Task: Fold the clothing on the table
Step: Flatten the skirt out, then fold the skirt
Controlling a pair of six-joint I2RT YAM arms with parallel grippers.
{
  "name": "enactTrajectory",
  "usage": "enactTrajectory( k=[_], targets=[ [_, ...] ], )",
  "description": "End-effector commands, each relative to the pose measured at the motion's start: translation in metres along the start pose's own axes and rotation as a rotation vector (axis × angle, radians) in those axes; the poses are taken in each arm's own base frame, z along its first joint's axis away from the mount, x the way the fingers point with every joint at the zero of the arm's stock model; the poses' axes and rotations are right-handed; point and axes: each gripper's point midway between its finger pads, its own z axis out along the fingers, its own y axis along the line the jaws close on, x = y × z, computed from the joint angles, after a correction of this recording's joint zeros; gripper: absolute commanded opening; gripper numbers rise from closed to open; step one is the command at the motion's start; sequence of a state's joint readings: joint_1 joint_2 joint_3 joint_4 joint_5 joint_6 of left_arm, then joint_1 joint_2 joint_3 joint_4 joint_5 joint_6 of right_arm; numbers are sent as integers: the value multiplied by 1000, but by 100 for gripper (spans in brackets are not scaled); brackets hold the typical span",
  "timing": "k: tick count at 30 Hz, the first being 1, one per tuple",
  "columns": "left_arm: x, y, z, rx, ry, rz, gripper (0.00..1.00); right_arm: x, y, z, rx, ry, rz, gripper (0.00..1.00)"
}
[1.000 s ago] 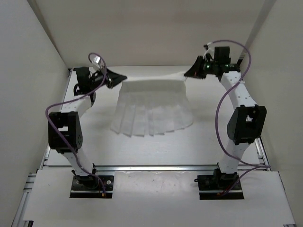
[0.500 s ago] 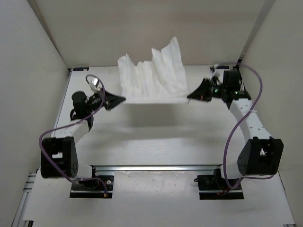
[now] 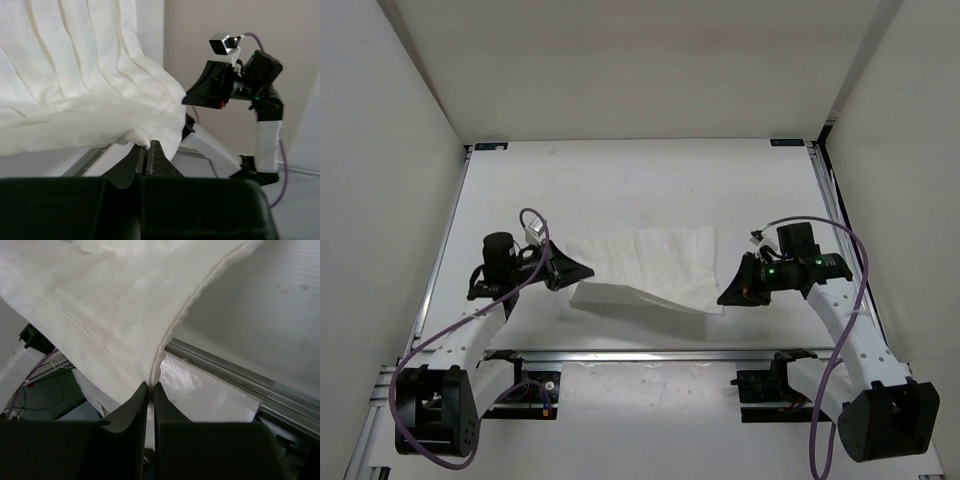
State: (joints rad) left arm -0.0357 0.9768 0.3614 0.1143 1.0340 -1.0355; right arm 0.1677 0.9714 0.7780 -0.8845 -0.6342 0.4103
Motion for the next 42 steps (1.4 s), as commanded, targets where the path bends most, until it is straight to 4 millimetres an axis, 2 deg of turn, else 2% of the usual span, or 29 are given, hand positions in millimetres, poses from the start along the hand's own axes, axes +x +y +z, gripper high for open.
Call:
enactTrajectory(
  k=[1,4,8,9,10,12,14,16,18,20,22,24,26,27,28,29,30,32,33,35,36,38,40,41,42],
  targets=[
    [-12,4,-4,-155,-12,101,0,0,4,-4,15,21,63,0],
    [-26,13,-6,-245,-46,92,0,-25,5,2,-11,-1,66,0],
    [-40,24,-6,-308,-83,61,0,-73,9,16,-25,-40,45,0],
    [-41,25,-6,-309,-87,58,0,-87,15,14,-39,-69,34,0],
    [-45,29,-7,-321,-100,38,0,-93,12,21,-38,-53,37,0],
    [-52,32,-6,-327,-114,31,0,-116,23,22,-70,-80,16,0],
    [-60,41,-9,-354,-142,-4,0,-130,22,32,-79,-63,24,0],
    [-73,38,-11,-350,-175,-2,0,-147,29,34,-93,-68,2,0],
    [-77,37,-12,-353,-182,-5,0,-157,32,37,-84,-62,-12,0],
    [-78,34,-11,-340,-171,-5,0,-161,27,39,-41,-49,-4,0],
    [-77,31,-10,-326,-167,-8,0,-155,22,34,-18,-35,-1,0],
    [-70,27,-7,-299,-141,2,0,-137,17,28,-13,-8,26,0],
    [-58,25,-4,-272,-108,3,0,-108,15,22,-6,11,22,0],
    [-53,23,-4,-266,-101,7,0,-96,20,16,-3,8,3,0],
    [-49,23,-5,-269,-98,17,0,-77,12,18,23,42,36,0],
    [-46,23,-7,-268,-94,19,0,-66,20,12,12,29,1,0],
    [-31,22,-3,-262,-53,32,0,-46,18,11,14,47,20,0],
    [-17,21,-5,-273,-25,48,0,-12,11,13,20,88,64,0],
    [-11,22,-7,-280,-20,45,0,-1,17,7,3,86,52,0],
    [-7,21,-11,-301,-19,63,0,22,15,7,-13,127,106,0],
    [-7,22,-13,-320,-25,84,0,27,15,6,-21,125,127,0],
    [-13,23,-14,-347,-42,90,0,23,16,6,-60,119,140,0],
    [-24,24,-11,-340,-55,54,0,4,12,7,-70,95,177,0],
    [-36,23,-8,-334,-80,32,0,-6,14,5,-73,68,154,0],
    [-45,16,-5,-309,-101,36,0,-16,9,8,-58,63,184,0]
  ],
)
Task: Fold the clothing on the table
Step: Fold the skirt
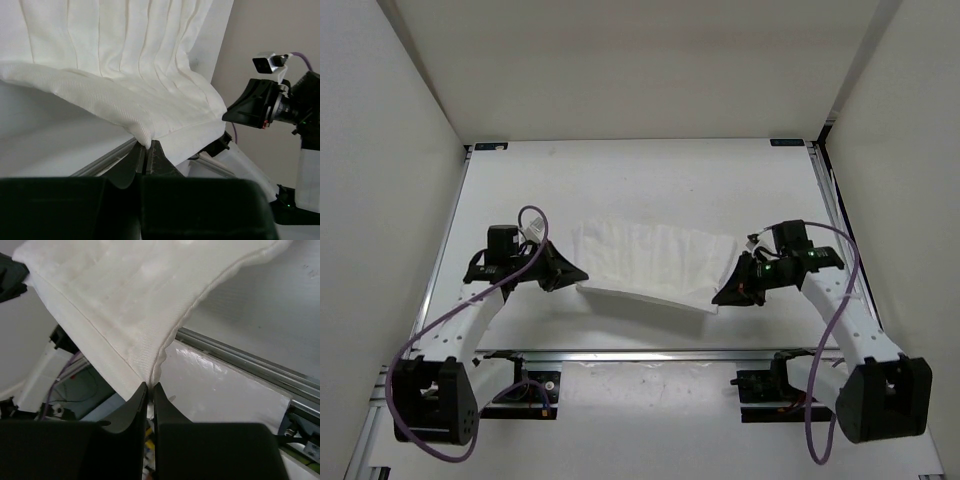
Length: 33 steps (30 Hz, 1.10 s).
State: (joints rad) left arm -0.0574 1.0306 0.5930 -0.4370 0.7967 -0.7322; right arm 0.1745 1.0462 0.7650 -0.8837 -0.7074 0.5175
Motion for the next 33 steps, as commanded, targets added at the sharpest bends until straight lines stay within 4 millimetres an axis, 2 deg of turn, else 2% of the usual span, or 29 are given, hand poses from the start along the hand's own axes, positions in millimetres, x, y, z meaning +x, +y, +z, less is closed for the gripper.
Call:
enactTrajectory(
  k=[1,2,3,5,6,8,9,11,12,13,15,16,17,18,19,21,22,23,24,25,27,28,30,31,32,33],
  targets=[
    [-46,-10,2,2,-99,-16,0,-38,6,-5,-32,-48,32,0],
    [-56,-12,6,2,-100,-28,0,-53,10,-7,-40,-78,12,0],
    [-73,-24,4,20,-135,-15,0,-67,10,-8,-40,-88,31,0],
    [-92,-21,15,2,-134,-46,0,-93,12,-7,-69,-112,40,0],
    [-110,-22,21,-11,-160,-43,0,-110,15,-7,-90,-119,55,0],
    [-130,-17,31,-48,-181,-57,0,-135,13,1,-101,-114,87,0],
    [-141,-24,34,-42,-200,-45,0,-148,20,-2,-117,-141,68,0],
    [-153,-5,58,-92,-188,-77,0,-172,14,12,-128,-114,97,0],
    [-162,-6,63,-94,-202,-81,0,-185,19,12,-139,-132,82,1],
    [-168,6,74,-123,-210,-104,0,-193,13,21,-141,-105,114,3],
    [-183,24,93,-161,-222,-152,0,-228,24,26,-200,-146,66,9],
    [-193,26,97,-156,-254,-167,0,-238,19,35,-214,-133,86,18],
    [-205,32,102,-163,-277,-180,0,-259,24,39,-247,-160,70,22],
    [-216,36,106,-166,-302,-201,0,-279,39,34,-291,-208,28,23],
    [-233,31,105,-147,-349,-206,0,-299,33,31,-316,-235,73,29],
    [-255,39,110,-143,-385,-257,3,-335,53,21,-377,-354,-22,36],
    [-272,30,108,-109,-423,-250,2,-352,57,19,-396,-371,-18,37],
    [-276,38,113,-119,-424,-263,0,-363,53,25,-411,-364,-14,38],
    [-281,37,117,-115,-430,-282,0,-376,70,15,-442,-379,-44,38],
    [-287,35,115,-106,-449,-294,1,-386,73,16,-457,-383,-47,38],
    [-287,38,119,-100,-450,-319,3,-391,89,11,-492,-401,-92,38],
    [-296,50,111,-113,-482,-347,2,-388,99,9,-499,-391,-123,38],
    [-300,60,107,-136,-503,-362,2,-375,109,30,-442,-317,-144,37],
    [-299,67,106,-147,-504,-378,1,-372,107,33,-378,-306,-168,37],
    [-297,74,107,-158,-500,-391,1,-366,111,45,-341,-293,-242,36],
    [-297,78,107,-167,-508,-389,1,-357,105,55,-277,-265,-204,36]
  ],
)
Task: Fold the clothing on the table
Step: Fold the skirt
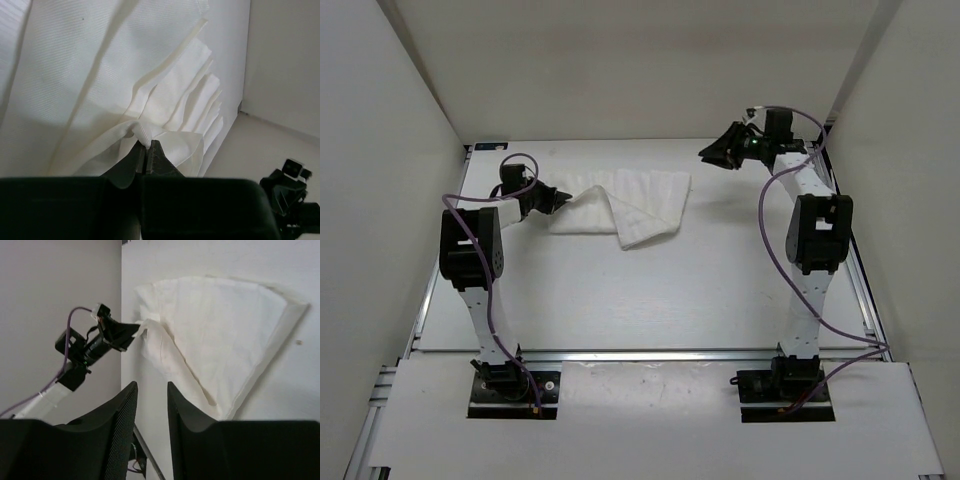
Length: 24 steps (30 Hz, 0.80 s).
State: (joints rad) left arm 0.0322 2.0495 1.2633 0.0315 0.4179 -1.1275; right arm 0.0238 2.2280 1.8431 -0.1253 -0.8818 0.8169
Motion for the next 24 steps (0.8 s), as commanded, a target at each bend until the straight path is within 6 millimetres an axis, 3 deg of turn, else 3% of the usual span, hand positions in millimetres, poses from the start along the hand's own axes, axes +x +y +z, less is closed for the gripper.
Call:
enactTrajectory(
  k=[1,3,5,8,11,17,21,24],
  targets=[
    [-12,8,-1,-15,-54,-35,0,49,-2,22,122,141,-78,35],
    [-6,15,1,-32,-43,-19,0,66,-8,28,139,180,-72,33],
    [4,21,0,-49,-28,-6,0,77,-17,34,180,220,-51,24],
    [15,22,-6,-54,-21,18,0,81,-35,43,233,255,-41,1],
    [29,15,-12,-49,-7,61,0,94,-43,51,256,296,-46,0],
    [36,16,-28,-61,-17,102,0,126,-90,65,354,383,35,0],
    [35,23,-38,-65,-27,107,0,158,-131,57,484,467,88,0],
    [42,33,-45,-79,-15,112,0,188,-140,39,551,561,84,0]
  ],
)
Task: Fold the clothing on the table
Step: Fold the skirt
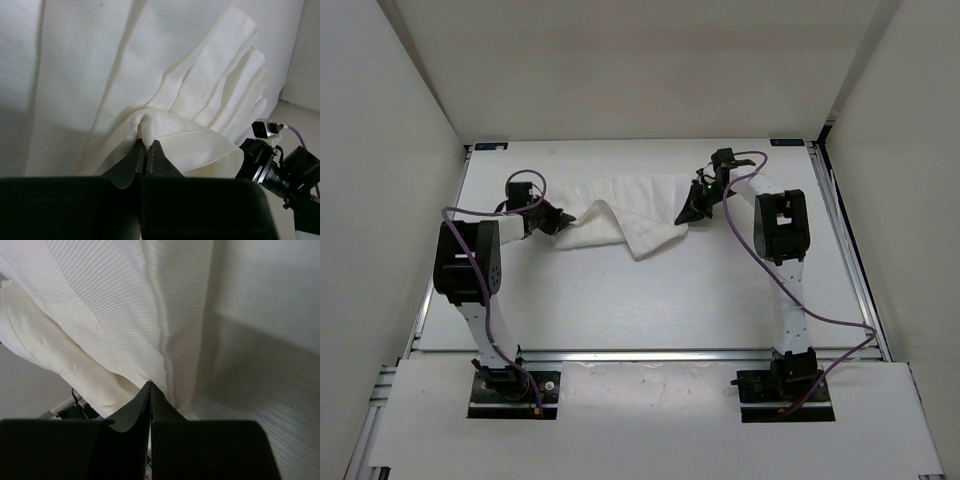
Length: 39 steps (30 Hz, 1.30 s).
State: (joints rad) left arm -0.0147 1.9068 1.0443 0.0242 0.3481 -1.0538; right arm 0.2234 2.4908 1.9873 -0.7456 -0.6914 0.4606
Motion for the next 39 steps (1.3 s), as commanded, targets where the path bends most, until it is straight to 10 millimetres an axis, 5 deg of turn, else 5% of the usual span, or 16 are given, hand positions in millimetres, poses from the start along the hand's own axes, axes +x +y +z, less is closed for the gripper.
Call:
enactTrajectory(
  k=[1,5,7,11,14,16,21,23,27,28,31,33,39],
  targets=[
    [2,1,-21,2,-25,44,0,49,-37,6,181,131,-12,0],
    [17,9,-32,8,-5,59,0,93,-53,-12,325,193,-51,0],
    [29,18,-41,4,12,62,0,136,-68,-20,366,271,-32,0],
    [44,19,-58,21,28,101,0,210,-67,-45,373,319,-21,0],
    [56,23,-69,27,39,117,0,238,-69,-60,393,330,-42,0],
    [66,24,-72,31,61,107,0,228,-60,-65,388,272,-119,8],
    [82,13,-63,54,108,131,0,188,4,-78,314,123,-400,32],
    [81,7,-59,61,106,144,2,181,30,-84,298,108,-470,33],
    [70,0,-51,78,60,114,23,188,67,-70,223,115,-570,33],
    [60,-6,-48,100,34,95,34,193,73,-65,207,128,-588,33],
    [35,-24,-38,178,-18,15,36,208,83,-52,177,179,-632,33],
    [21,-40,-35,242,-41,-31,47,216,81,-47,198,216,-667,33],
    [-13,-95,-64,450,-129,-46,53,224,77,-53,281,199,-717,33]
  ],
)
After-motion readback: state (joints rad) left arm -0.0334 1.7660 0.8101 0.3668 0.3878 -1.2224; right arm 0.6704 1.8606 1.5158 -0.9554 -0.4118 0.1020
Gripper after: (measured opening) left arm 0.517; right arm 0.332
